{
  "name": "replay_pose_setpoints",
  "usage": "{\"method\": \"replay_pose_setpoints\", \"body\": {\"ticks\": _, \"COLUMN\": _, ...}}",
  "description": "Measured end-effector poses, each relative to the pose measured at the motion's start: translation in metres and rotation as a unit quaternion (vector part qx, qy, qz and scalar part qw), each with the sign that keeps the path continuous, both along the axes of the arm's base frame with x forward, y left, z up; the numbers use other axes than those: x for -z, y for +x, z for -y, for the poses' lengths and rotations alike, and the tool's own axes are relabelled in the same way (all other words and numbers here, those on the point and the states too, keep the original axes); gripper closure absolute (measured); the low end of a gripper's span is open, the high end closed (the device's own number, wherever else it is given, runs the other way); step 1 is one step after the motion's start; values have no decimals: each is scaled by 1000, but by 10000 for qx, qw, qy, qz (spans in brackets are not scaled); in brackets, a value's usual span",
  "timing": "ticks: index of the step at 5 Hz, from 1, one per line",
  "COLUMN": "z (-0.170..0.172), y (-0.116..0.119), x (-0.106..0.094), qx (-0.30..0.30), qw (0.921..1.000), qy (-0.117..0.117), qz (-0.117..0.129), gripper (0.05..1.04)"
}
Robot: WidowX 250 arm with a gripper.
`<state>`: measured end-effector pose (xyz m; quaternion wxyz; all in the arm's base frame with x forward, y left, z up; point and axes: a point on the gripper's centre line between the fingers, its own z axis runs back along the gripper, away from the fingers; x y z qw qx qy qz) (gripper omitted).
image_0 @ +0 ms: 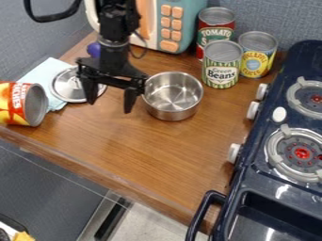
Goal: Pushed the red can below the metal lid
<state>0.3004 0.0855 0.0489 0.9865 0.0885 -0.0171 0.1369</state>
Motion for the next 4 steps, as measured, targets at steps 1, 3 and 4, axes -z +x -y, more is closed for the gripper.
{"method": "replay_pose_setpoints", "body": {"ticks": 1, "z": 4, "y": 4, "x": 6, "qx": 17, "qw": 9996, "qy": 3, "qz": 283, "gripper": 83}}
{"method": "replay_pose_setpoints", "body": {"ticks": 3, "z": 18, "y": 16, "x": 12, "qx": 374, "qw": 9967, "qy": -66, "qz": 714, "gripper": 83}}
{"method": "replay_pose_setpoints", "body": {"ticks": 4, "z": 13, "y": 17, "x": 7, "qx": 369, "qw": 9973, "qy": 100, "qz": 634, "gripper": 83}}
